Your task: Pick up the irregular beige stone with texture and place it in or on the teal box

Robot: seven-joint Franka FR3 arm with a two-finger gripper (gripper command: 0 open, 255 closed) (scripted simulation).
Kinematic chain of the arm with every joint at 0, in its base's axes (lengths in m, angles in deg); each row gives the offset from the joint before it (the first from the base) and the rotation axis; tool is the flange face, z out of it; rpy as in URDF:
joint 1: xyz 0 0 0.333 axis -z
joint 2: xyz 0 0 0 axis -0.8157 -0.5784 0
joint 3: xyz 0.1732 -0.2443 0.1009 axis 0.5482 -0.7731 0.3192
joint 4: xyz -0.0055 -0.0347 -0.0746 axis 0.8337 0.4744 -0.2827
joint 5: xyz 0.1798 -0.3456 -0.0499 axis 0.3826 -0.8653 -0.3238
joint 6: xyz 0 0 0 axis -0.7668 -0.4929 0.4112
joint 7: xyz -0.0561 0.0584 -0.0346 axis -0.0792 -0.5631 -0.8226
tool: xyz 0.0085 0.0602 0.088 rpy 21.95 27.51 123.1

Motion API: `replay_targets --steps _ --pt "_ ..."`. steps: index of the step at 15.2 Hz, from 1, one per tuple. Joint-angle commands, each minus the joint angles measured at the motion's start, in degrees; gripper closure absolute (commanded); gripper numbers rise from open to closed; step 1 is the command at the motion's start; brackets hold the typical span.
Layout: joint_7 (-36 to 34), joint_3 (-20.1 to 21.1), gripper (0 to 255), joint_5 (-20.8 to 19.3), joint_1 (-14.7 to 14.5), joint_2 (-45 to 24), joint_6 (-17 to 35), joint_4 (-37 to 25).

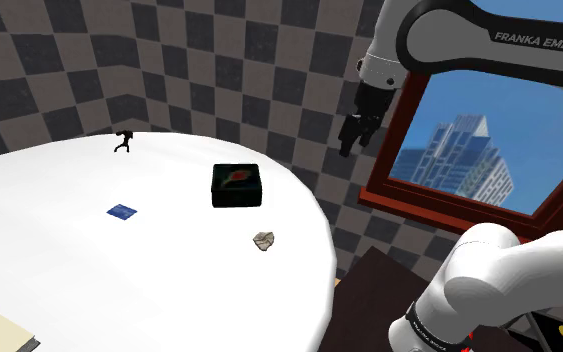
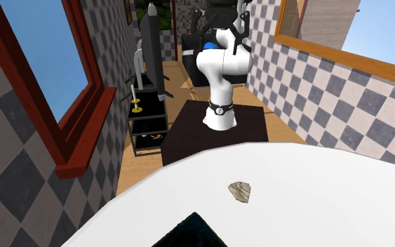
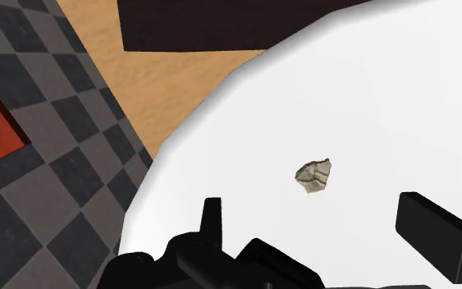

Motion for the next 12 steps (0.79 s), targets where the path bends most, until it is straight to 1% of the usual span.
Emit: replay_targets --steps 1,7,12 --pt "0.00 0.00 0 0.00 0.00 0.00 0.00 0.00" --pt "-0.85 0.35 0 2.27 -0.80 -4.75 11.81 7.25" --pt "-1.17 0.78 0 4.34 -1.67 -11.07 22.04 11.26"
